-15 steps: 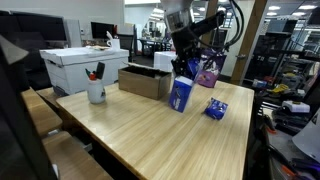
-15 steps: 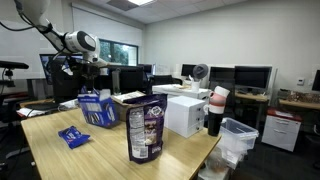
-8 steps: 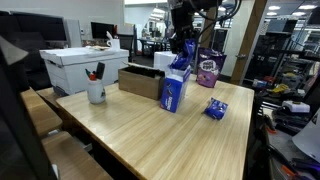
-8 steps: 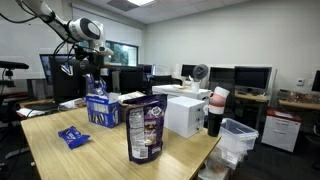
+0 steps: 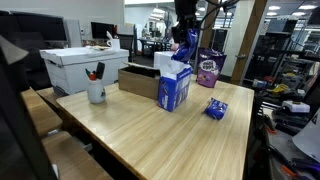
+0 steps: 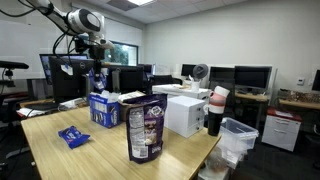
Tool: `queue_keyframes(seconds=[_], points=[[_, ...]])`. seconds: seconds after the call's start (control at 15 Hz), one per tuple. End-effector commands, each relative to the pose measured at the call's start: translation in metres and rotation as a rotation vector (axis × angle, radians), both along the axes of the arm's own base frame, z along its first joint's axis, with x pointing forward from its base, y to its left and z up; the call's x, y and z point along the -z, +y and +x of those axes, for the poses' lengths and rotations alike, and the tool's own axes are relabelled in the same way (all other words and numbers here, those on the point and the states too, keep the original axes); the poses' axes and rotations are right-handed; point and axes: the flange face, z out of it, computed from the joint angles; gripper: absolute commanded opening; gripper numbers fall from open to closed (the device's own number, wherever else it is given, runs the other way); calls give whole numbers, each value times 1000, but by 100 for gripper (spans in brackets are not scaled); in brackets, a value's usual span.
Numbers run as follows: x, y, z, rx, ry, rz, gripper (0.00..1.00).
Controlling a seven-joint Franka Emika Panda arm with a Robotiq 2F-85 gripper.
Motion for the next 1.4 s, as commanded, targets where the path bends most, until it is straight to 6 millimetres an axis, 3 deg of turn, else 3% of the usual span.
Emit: queue_keyframes(seconds=[0.0,0.33,0.47,0.53,0.8,0.87,0.93,1.0,1.13,1.27,1.33], points=[[-24,-15,-20,-21,21,33,5],[-46,-41,-35,-8,19,59,8],[-52,-55,-38,15,18,86,37],[-55,-67,-40,29,20,105,46],[-54,-91,-42,71,42,127,69],[-53,-96,-42,84,44,130,63],[-53,-99,-43,88,50,133,48],[-51,-102,-42,94,52,134,54],[-49,-107,-42,108,58,133,51],[-48,-108,-42,112,62,133,72],[-48,-107,-42,111,63,133,77]])
